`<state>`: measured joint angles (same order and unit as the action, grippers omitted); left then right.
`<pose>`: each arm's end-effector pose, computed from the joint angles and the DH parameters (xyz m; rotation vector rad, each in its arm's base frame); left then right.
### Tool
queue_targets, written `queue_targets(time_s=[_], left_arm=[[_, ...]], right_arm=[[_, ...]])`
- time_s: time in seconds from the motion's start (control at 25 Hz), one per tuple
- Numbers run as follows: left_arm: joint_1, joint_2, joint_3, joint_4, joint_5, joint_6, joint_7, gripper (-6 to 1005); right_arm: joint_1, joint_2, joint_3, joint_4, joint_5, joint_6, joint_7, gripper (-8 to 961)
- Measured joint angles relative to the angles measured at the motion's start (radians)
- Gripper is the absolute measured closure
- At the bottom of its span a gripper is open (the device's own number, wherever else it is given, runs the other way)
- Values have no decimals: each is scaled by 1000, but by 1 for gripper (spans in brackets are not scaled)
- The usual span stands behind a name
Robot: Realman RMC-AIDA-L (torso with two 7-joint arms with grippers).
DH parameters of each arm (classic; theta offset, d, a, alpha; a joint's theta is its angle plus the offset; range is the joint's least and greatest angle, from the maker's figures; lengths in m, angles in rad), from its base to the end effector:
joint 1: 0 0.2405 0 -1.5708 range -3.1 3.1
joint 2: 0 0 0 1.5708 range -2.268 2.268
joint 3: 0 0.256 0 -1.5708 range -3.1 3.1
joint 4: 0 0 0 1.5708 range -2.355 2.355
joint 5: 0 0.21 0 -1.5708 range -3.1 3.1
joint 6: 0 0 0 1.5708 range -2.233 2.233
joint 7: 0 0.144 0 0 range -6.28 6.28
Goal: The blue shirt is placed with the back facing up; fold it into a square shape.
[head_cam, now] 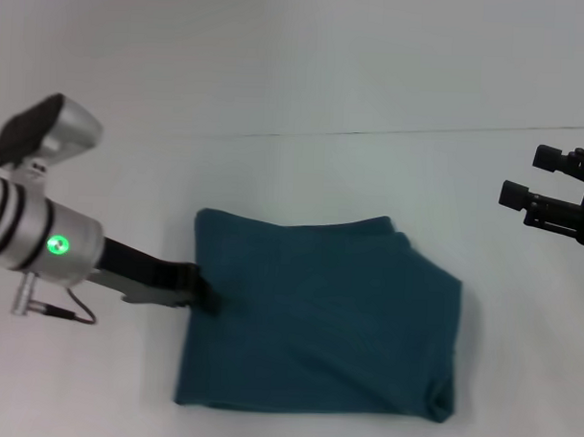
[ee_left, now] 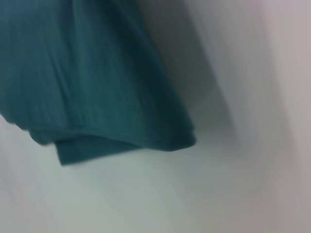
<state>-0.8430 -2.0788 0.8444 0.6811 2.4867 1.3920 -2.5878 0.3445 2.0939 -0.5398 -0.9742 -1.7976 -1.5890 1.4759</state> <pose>-0.2117 0.3924 -0.0284 -2.4062 -1.7346 -0.0159 0.2863 0.3143 0.0925 -2.3181 0.5915 0.8215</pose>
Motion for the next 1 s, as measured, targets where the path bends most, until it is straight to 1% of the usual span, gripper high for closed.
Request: queue_targets(time_s=[0.12,0.24,0.48,0.64,0.76,1.0], left_arm=[[4,25,-3,7,9,-2,-1,890],[8,40,-11,29,39,0,-10,880],[12,50,-75,50,105,6,-13,860],[19,53,-97,53,108,-2,-6,846],[26,50,-106,61,104,-8,-4,836],[43,51,-177,80,97,8,0,816]], right_arm=[[-2,1,0,1,1,0,-1,62],[-2,2,0,5,2,0,-4,62],[-1,2,0,14,4,0,-7,63],[0,0,0,14,4,0,-7,63],[2,0,0,14,5,1,-7,62],[5,1,-2,16,5,1,-6,62]])
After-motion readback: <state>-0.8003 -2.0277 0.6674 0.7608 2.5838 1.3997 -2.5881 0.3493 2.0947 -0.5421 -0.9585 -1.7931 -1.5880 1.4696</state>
